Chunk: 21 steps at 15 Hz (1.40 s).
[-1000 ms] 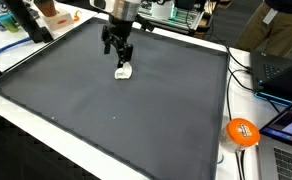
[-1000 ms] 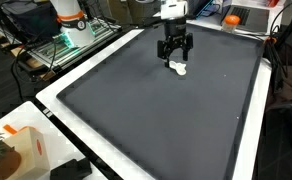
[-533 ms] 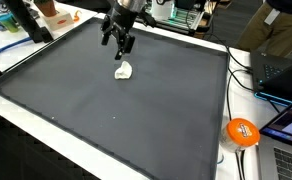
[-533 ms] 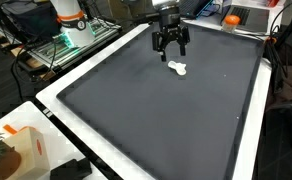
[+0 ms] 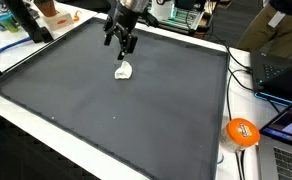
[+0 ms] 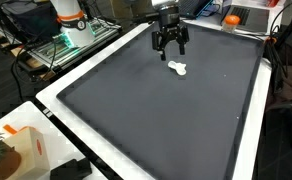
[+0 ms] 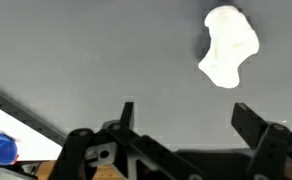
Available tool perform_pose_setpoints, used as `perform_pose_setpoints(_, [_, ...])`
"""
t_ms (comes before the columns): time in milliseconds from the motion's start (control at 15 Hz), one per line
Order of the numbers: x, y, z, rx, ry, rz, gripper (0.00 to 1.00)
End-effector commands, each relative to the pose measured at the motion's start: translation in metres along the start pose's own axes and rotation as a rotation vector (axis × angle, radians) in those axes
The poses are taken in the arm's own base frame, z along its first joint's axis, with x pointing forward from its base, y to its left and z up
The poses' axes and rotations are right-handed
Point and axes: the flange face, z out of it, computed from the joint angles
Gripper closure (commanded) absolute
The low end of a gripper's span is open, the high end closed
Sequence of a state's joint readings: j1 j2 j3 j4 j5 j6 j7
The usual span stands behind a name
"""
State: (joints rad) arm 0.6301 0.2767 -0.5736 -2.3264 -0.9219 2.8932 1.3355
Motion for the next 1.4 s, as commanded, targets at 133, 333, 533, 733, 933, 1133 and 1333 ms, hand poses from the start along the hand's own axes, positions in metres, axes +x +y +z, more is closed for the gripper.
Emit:
perform_pose_setpoints(133, [-0.047, -0.001, -0.029, 0.115, -0.057, 0.033, 0.0])
perform_pose_setpoints(333, [-0.061, -0.009, -0.047, 0.198, -0.05, 0.032, 0.0])
perform_pose_setpoints(533, [-0.052, -0.017, -0.04, 0.178, -0.037, 0.025, 0.0])
perform_pose_setpoints(733, [-0.051, -0.022, -0.034, 0.181, -0.028, 0.016, 0.0])
perform_pose_setpoints(933, [-0.056, -0.027, -0.029, 0.166, -0.024, 0.007, 0.0])
perform_pose_setpoints(1133, [-0.056, -0.032, -0.037, 0.173, 0.025, 0.021, 0.0])
perform_pose_setpoints(1333, [-0.056, -0.039, -0.051, 0.184, 0.104, 0.024, 0.0])
